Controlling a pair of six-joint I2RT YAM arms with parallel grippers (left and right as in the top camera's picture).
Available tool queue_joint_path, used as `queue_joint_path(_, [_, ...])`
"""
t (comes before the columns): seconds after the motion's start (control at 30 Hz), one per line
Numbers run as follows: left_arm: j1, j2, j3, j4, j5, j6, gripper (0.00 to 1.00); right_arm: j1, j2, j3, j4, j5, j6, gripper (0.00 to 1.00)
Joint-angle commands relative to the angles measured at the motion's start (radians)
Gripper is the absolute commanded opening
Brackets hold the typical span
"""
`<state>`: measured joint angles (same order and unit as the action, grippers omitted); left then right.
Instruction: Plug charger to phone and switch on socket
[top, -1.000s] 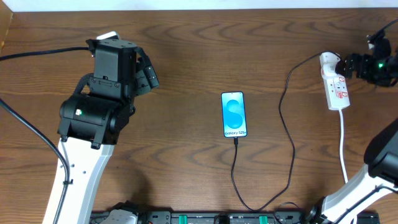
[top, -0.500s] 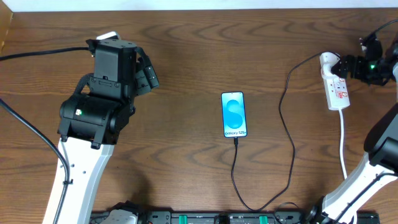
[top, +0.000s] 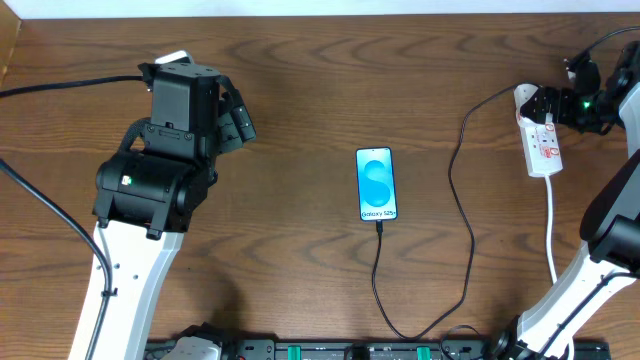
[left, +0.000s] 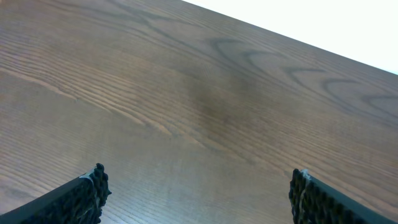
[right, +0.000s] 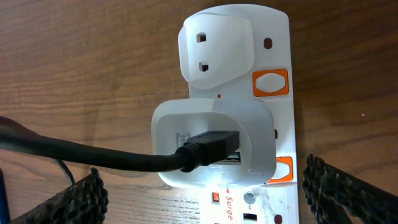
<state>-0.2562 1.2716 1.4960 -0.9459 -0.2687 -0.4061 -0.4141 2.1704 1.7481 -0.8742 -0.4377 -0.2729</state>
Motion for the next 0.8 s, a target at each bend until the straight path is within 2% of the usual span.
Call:
queue_joint_path(0.0, [0.003, 0.002, -0.006, -0.005, -0.021, 0.010, 0.94, 0.005, 0.037, 0.015, 0.000, -0.018, 0.026, 0.99])
queue_joint_path(0.13, [0.003, 0.002, -0.006, -0.005, -0.021, 0.010, 0.94, 0.006, 0.053, 0.015, 0.000, -0.018, 0.076, 0.99])
queue_joint_path(0.77, [0.003, 0.002, -0.006, -0.005, -0.021, 0.010, 0.94, 0.032, 0.056, 0.015, -0.039, -0.018, 0.124, 0.99])
